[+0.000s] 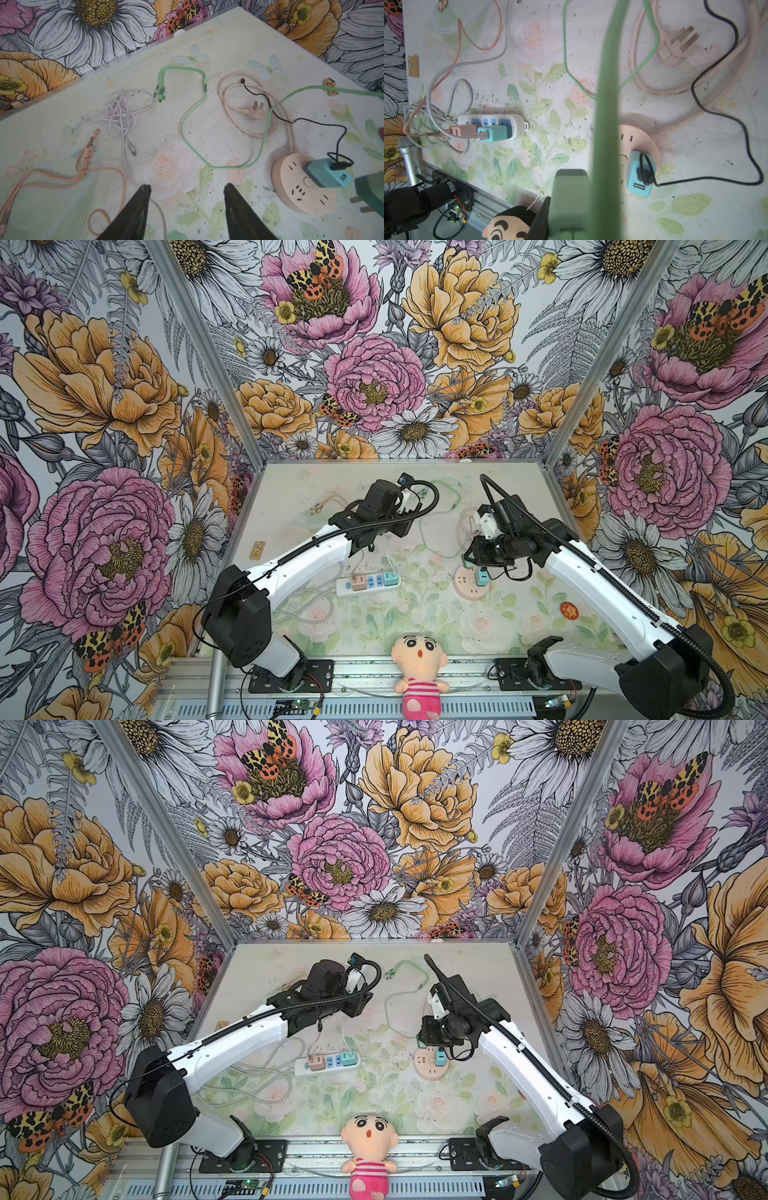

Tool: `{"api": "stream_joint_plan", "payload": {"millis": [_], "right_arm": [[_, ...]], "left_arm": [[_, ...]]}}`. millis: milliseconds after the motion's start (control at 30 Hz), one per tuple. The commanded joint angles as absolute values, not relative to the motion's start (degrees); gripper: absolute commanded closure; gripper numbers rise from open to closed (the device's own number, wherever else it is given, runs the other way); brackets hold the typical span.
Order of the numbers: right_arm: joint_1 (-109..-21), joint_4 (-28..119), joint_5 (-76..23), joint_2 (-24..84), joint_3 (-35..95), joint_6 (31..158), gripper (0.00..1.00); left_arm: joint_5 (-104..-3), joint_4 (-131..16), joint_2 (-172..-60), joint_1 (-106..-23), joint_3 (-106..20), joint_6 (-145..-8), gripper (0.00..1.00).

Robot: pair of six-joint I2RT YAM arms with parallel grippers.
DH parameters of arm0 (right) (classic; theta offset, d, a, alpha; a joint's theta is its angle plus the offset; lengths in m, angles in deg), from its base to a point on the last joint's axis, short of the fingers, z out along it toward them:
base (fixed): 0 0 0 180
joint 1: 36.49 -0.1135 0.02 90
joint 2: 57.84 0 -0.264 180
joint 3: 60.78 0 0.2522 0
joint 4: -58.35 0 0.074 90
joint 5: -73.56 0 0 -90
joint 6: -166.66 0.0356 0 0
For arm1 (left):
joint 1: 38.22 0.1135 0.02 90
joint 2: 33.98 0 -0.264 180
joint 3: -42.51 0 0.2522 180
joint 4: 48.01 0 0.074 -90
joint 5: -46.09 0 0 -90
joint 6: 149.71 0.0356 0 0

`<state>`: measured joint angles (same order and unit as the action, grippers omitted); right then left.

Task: Insert the plug
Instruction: 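Carry the light-green charger with the right gripper above the round pink socket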

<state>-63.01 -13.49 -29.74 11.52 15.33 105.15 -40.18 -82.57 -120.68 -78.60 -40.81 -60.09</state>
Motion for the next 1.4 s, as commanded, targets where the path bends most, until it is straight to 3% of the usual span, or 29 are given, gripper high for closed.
{"api": "stream_joint_plan", "payload": {"millis": [0,900,1367], "right_arm": [[-65.91,-13.65,-25.12,12.99,15.06,108.76,1.00],[-67.30,-6.92,-16.37,19.35,7.35,109.53,1.00],[-67.30,-5.80,-17.14,22.11,6.62,109.88,1.00]], "left_arm": [[-38.71,-82.70,-119.30,-78.31,-40.25,-63.25,0.41],[-41.96,-80.67,-122.35,-76.72,-37.70,-65.50,0.41],[-42.56,-80.31,-123.16,-76.19,-37.12,-65.81,0.42]]}}
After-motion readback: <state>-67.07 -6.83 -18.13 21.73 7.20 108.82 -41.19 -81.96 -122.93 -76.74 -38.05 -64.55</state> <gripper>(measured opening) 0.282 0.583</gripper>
